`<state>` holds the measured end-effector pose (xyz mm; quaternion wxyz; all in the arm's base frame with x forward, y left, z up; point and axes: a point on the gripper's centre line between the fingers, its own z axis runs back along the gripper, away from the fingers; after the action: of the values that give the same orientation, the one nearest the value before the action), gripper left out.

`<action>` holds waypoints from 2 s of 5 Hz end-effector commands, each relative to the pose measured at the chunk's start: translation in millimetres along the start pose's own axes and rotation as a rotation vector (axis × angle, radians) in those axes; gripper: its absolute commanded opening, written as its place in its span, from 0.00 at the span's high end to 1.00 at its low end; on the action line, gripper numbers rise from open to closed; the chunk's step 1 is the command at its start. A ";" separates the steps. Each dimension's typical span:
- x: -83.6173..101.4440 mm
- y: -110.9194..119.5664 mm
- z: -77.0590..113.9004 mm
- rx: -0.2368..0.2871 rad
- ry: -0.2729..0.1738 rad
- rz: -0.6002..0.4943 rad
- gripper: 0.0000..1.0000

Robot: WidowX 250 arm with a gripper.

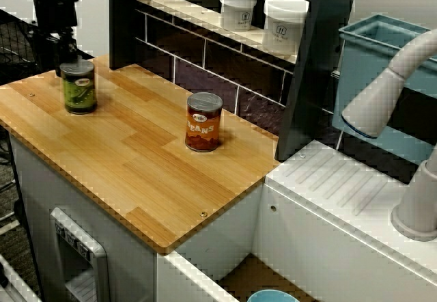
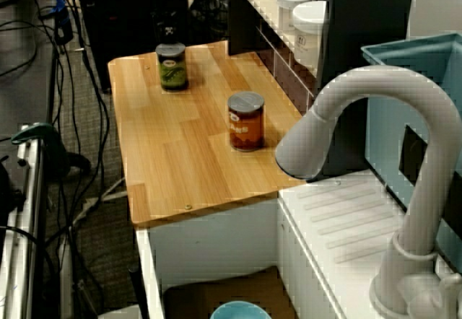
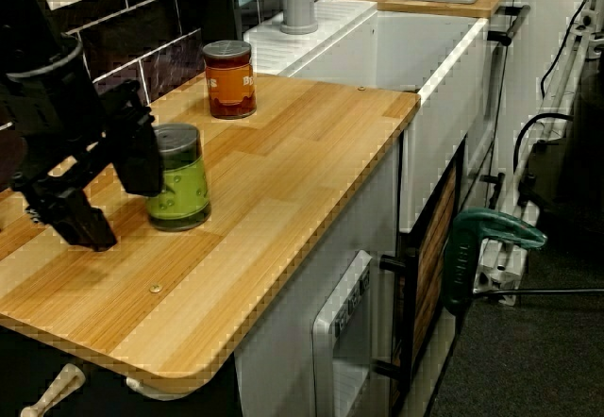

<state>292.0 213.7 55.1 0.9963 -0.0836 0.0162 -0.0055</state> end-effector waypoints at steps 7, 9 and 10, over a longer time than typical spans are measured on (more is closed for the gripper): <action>-39.0 -43.8 30.4 0.099 -0.059 -0.238 0.00; -61.7 -61.9 16.2 0.086 -0.054 -0.280 0.00; -65.5 -75.0 8.2 0.074 -0.042 -0.276 0.00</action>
<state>226.6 137.0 61.8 0.9881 -0.0680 0.0048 -0.1382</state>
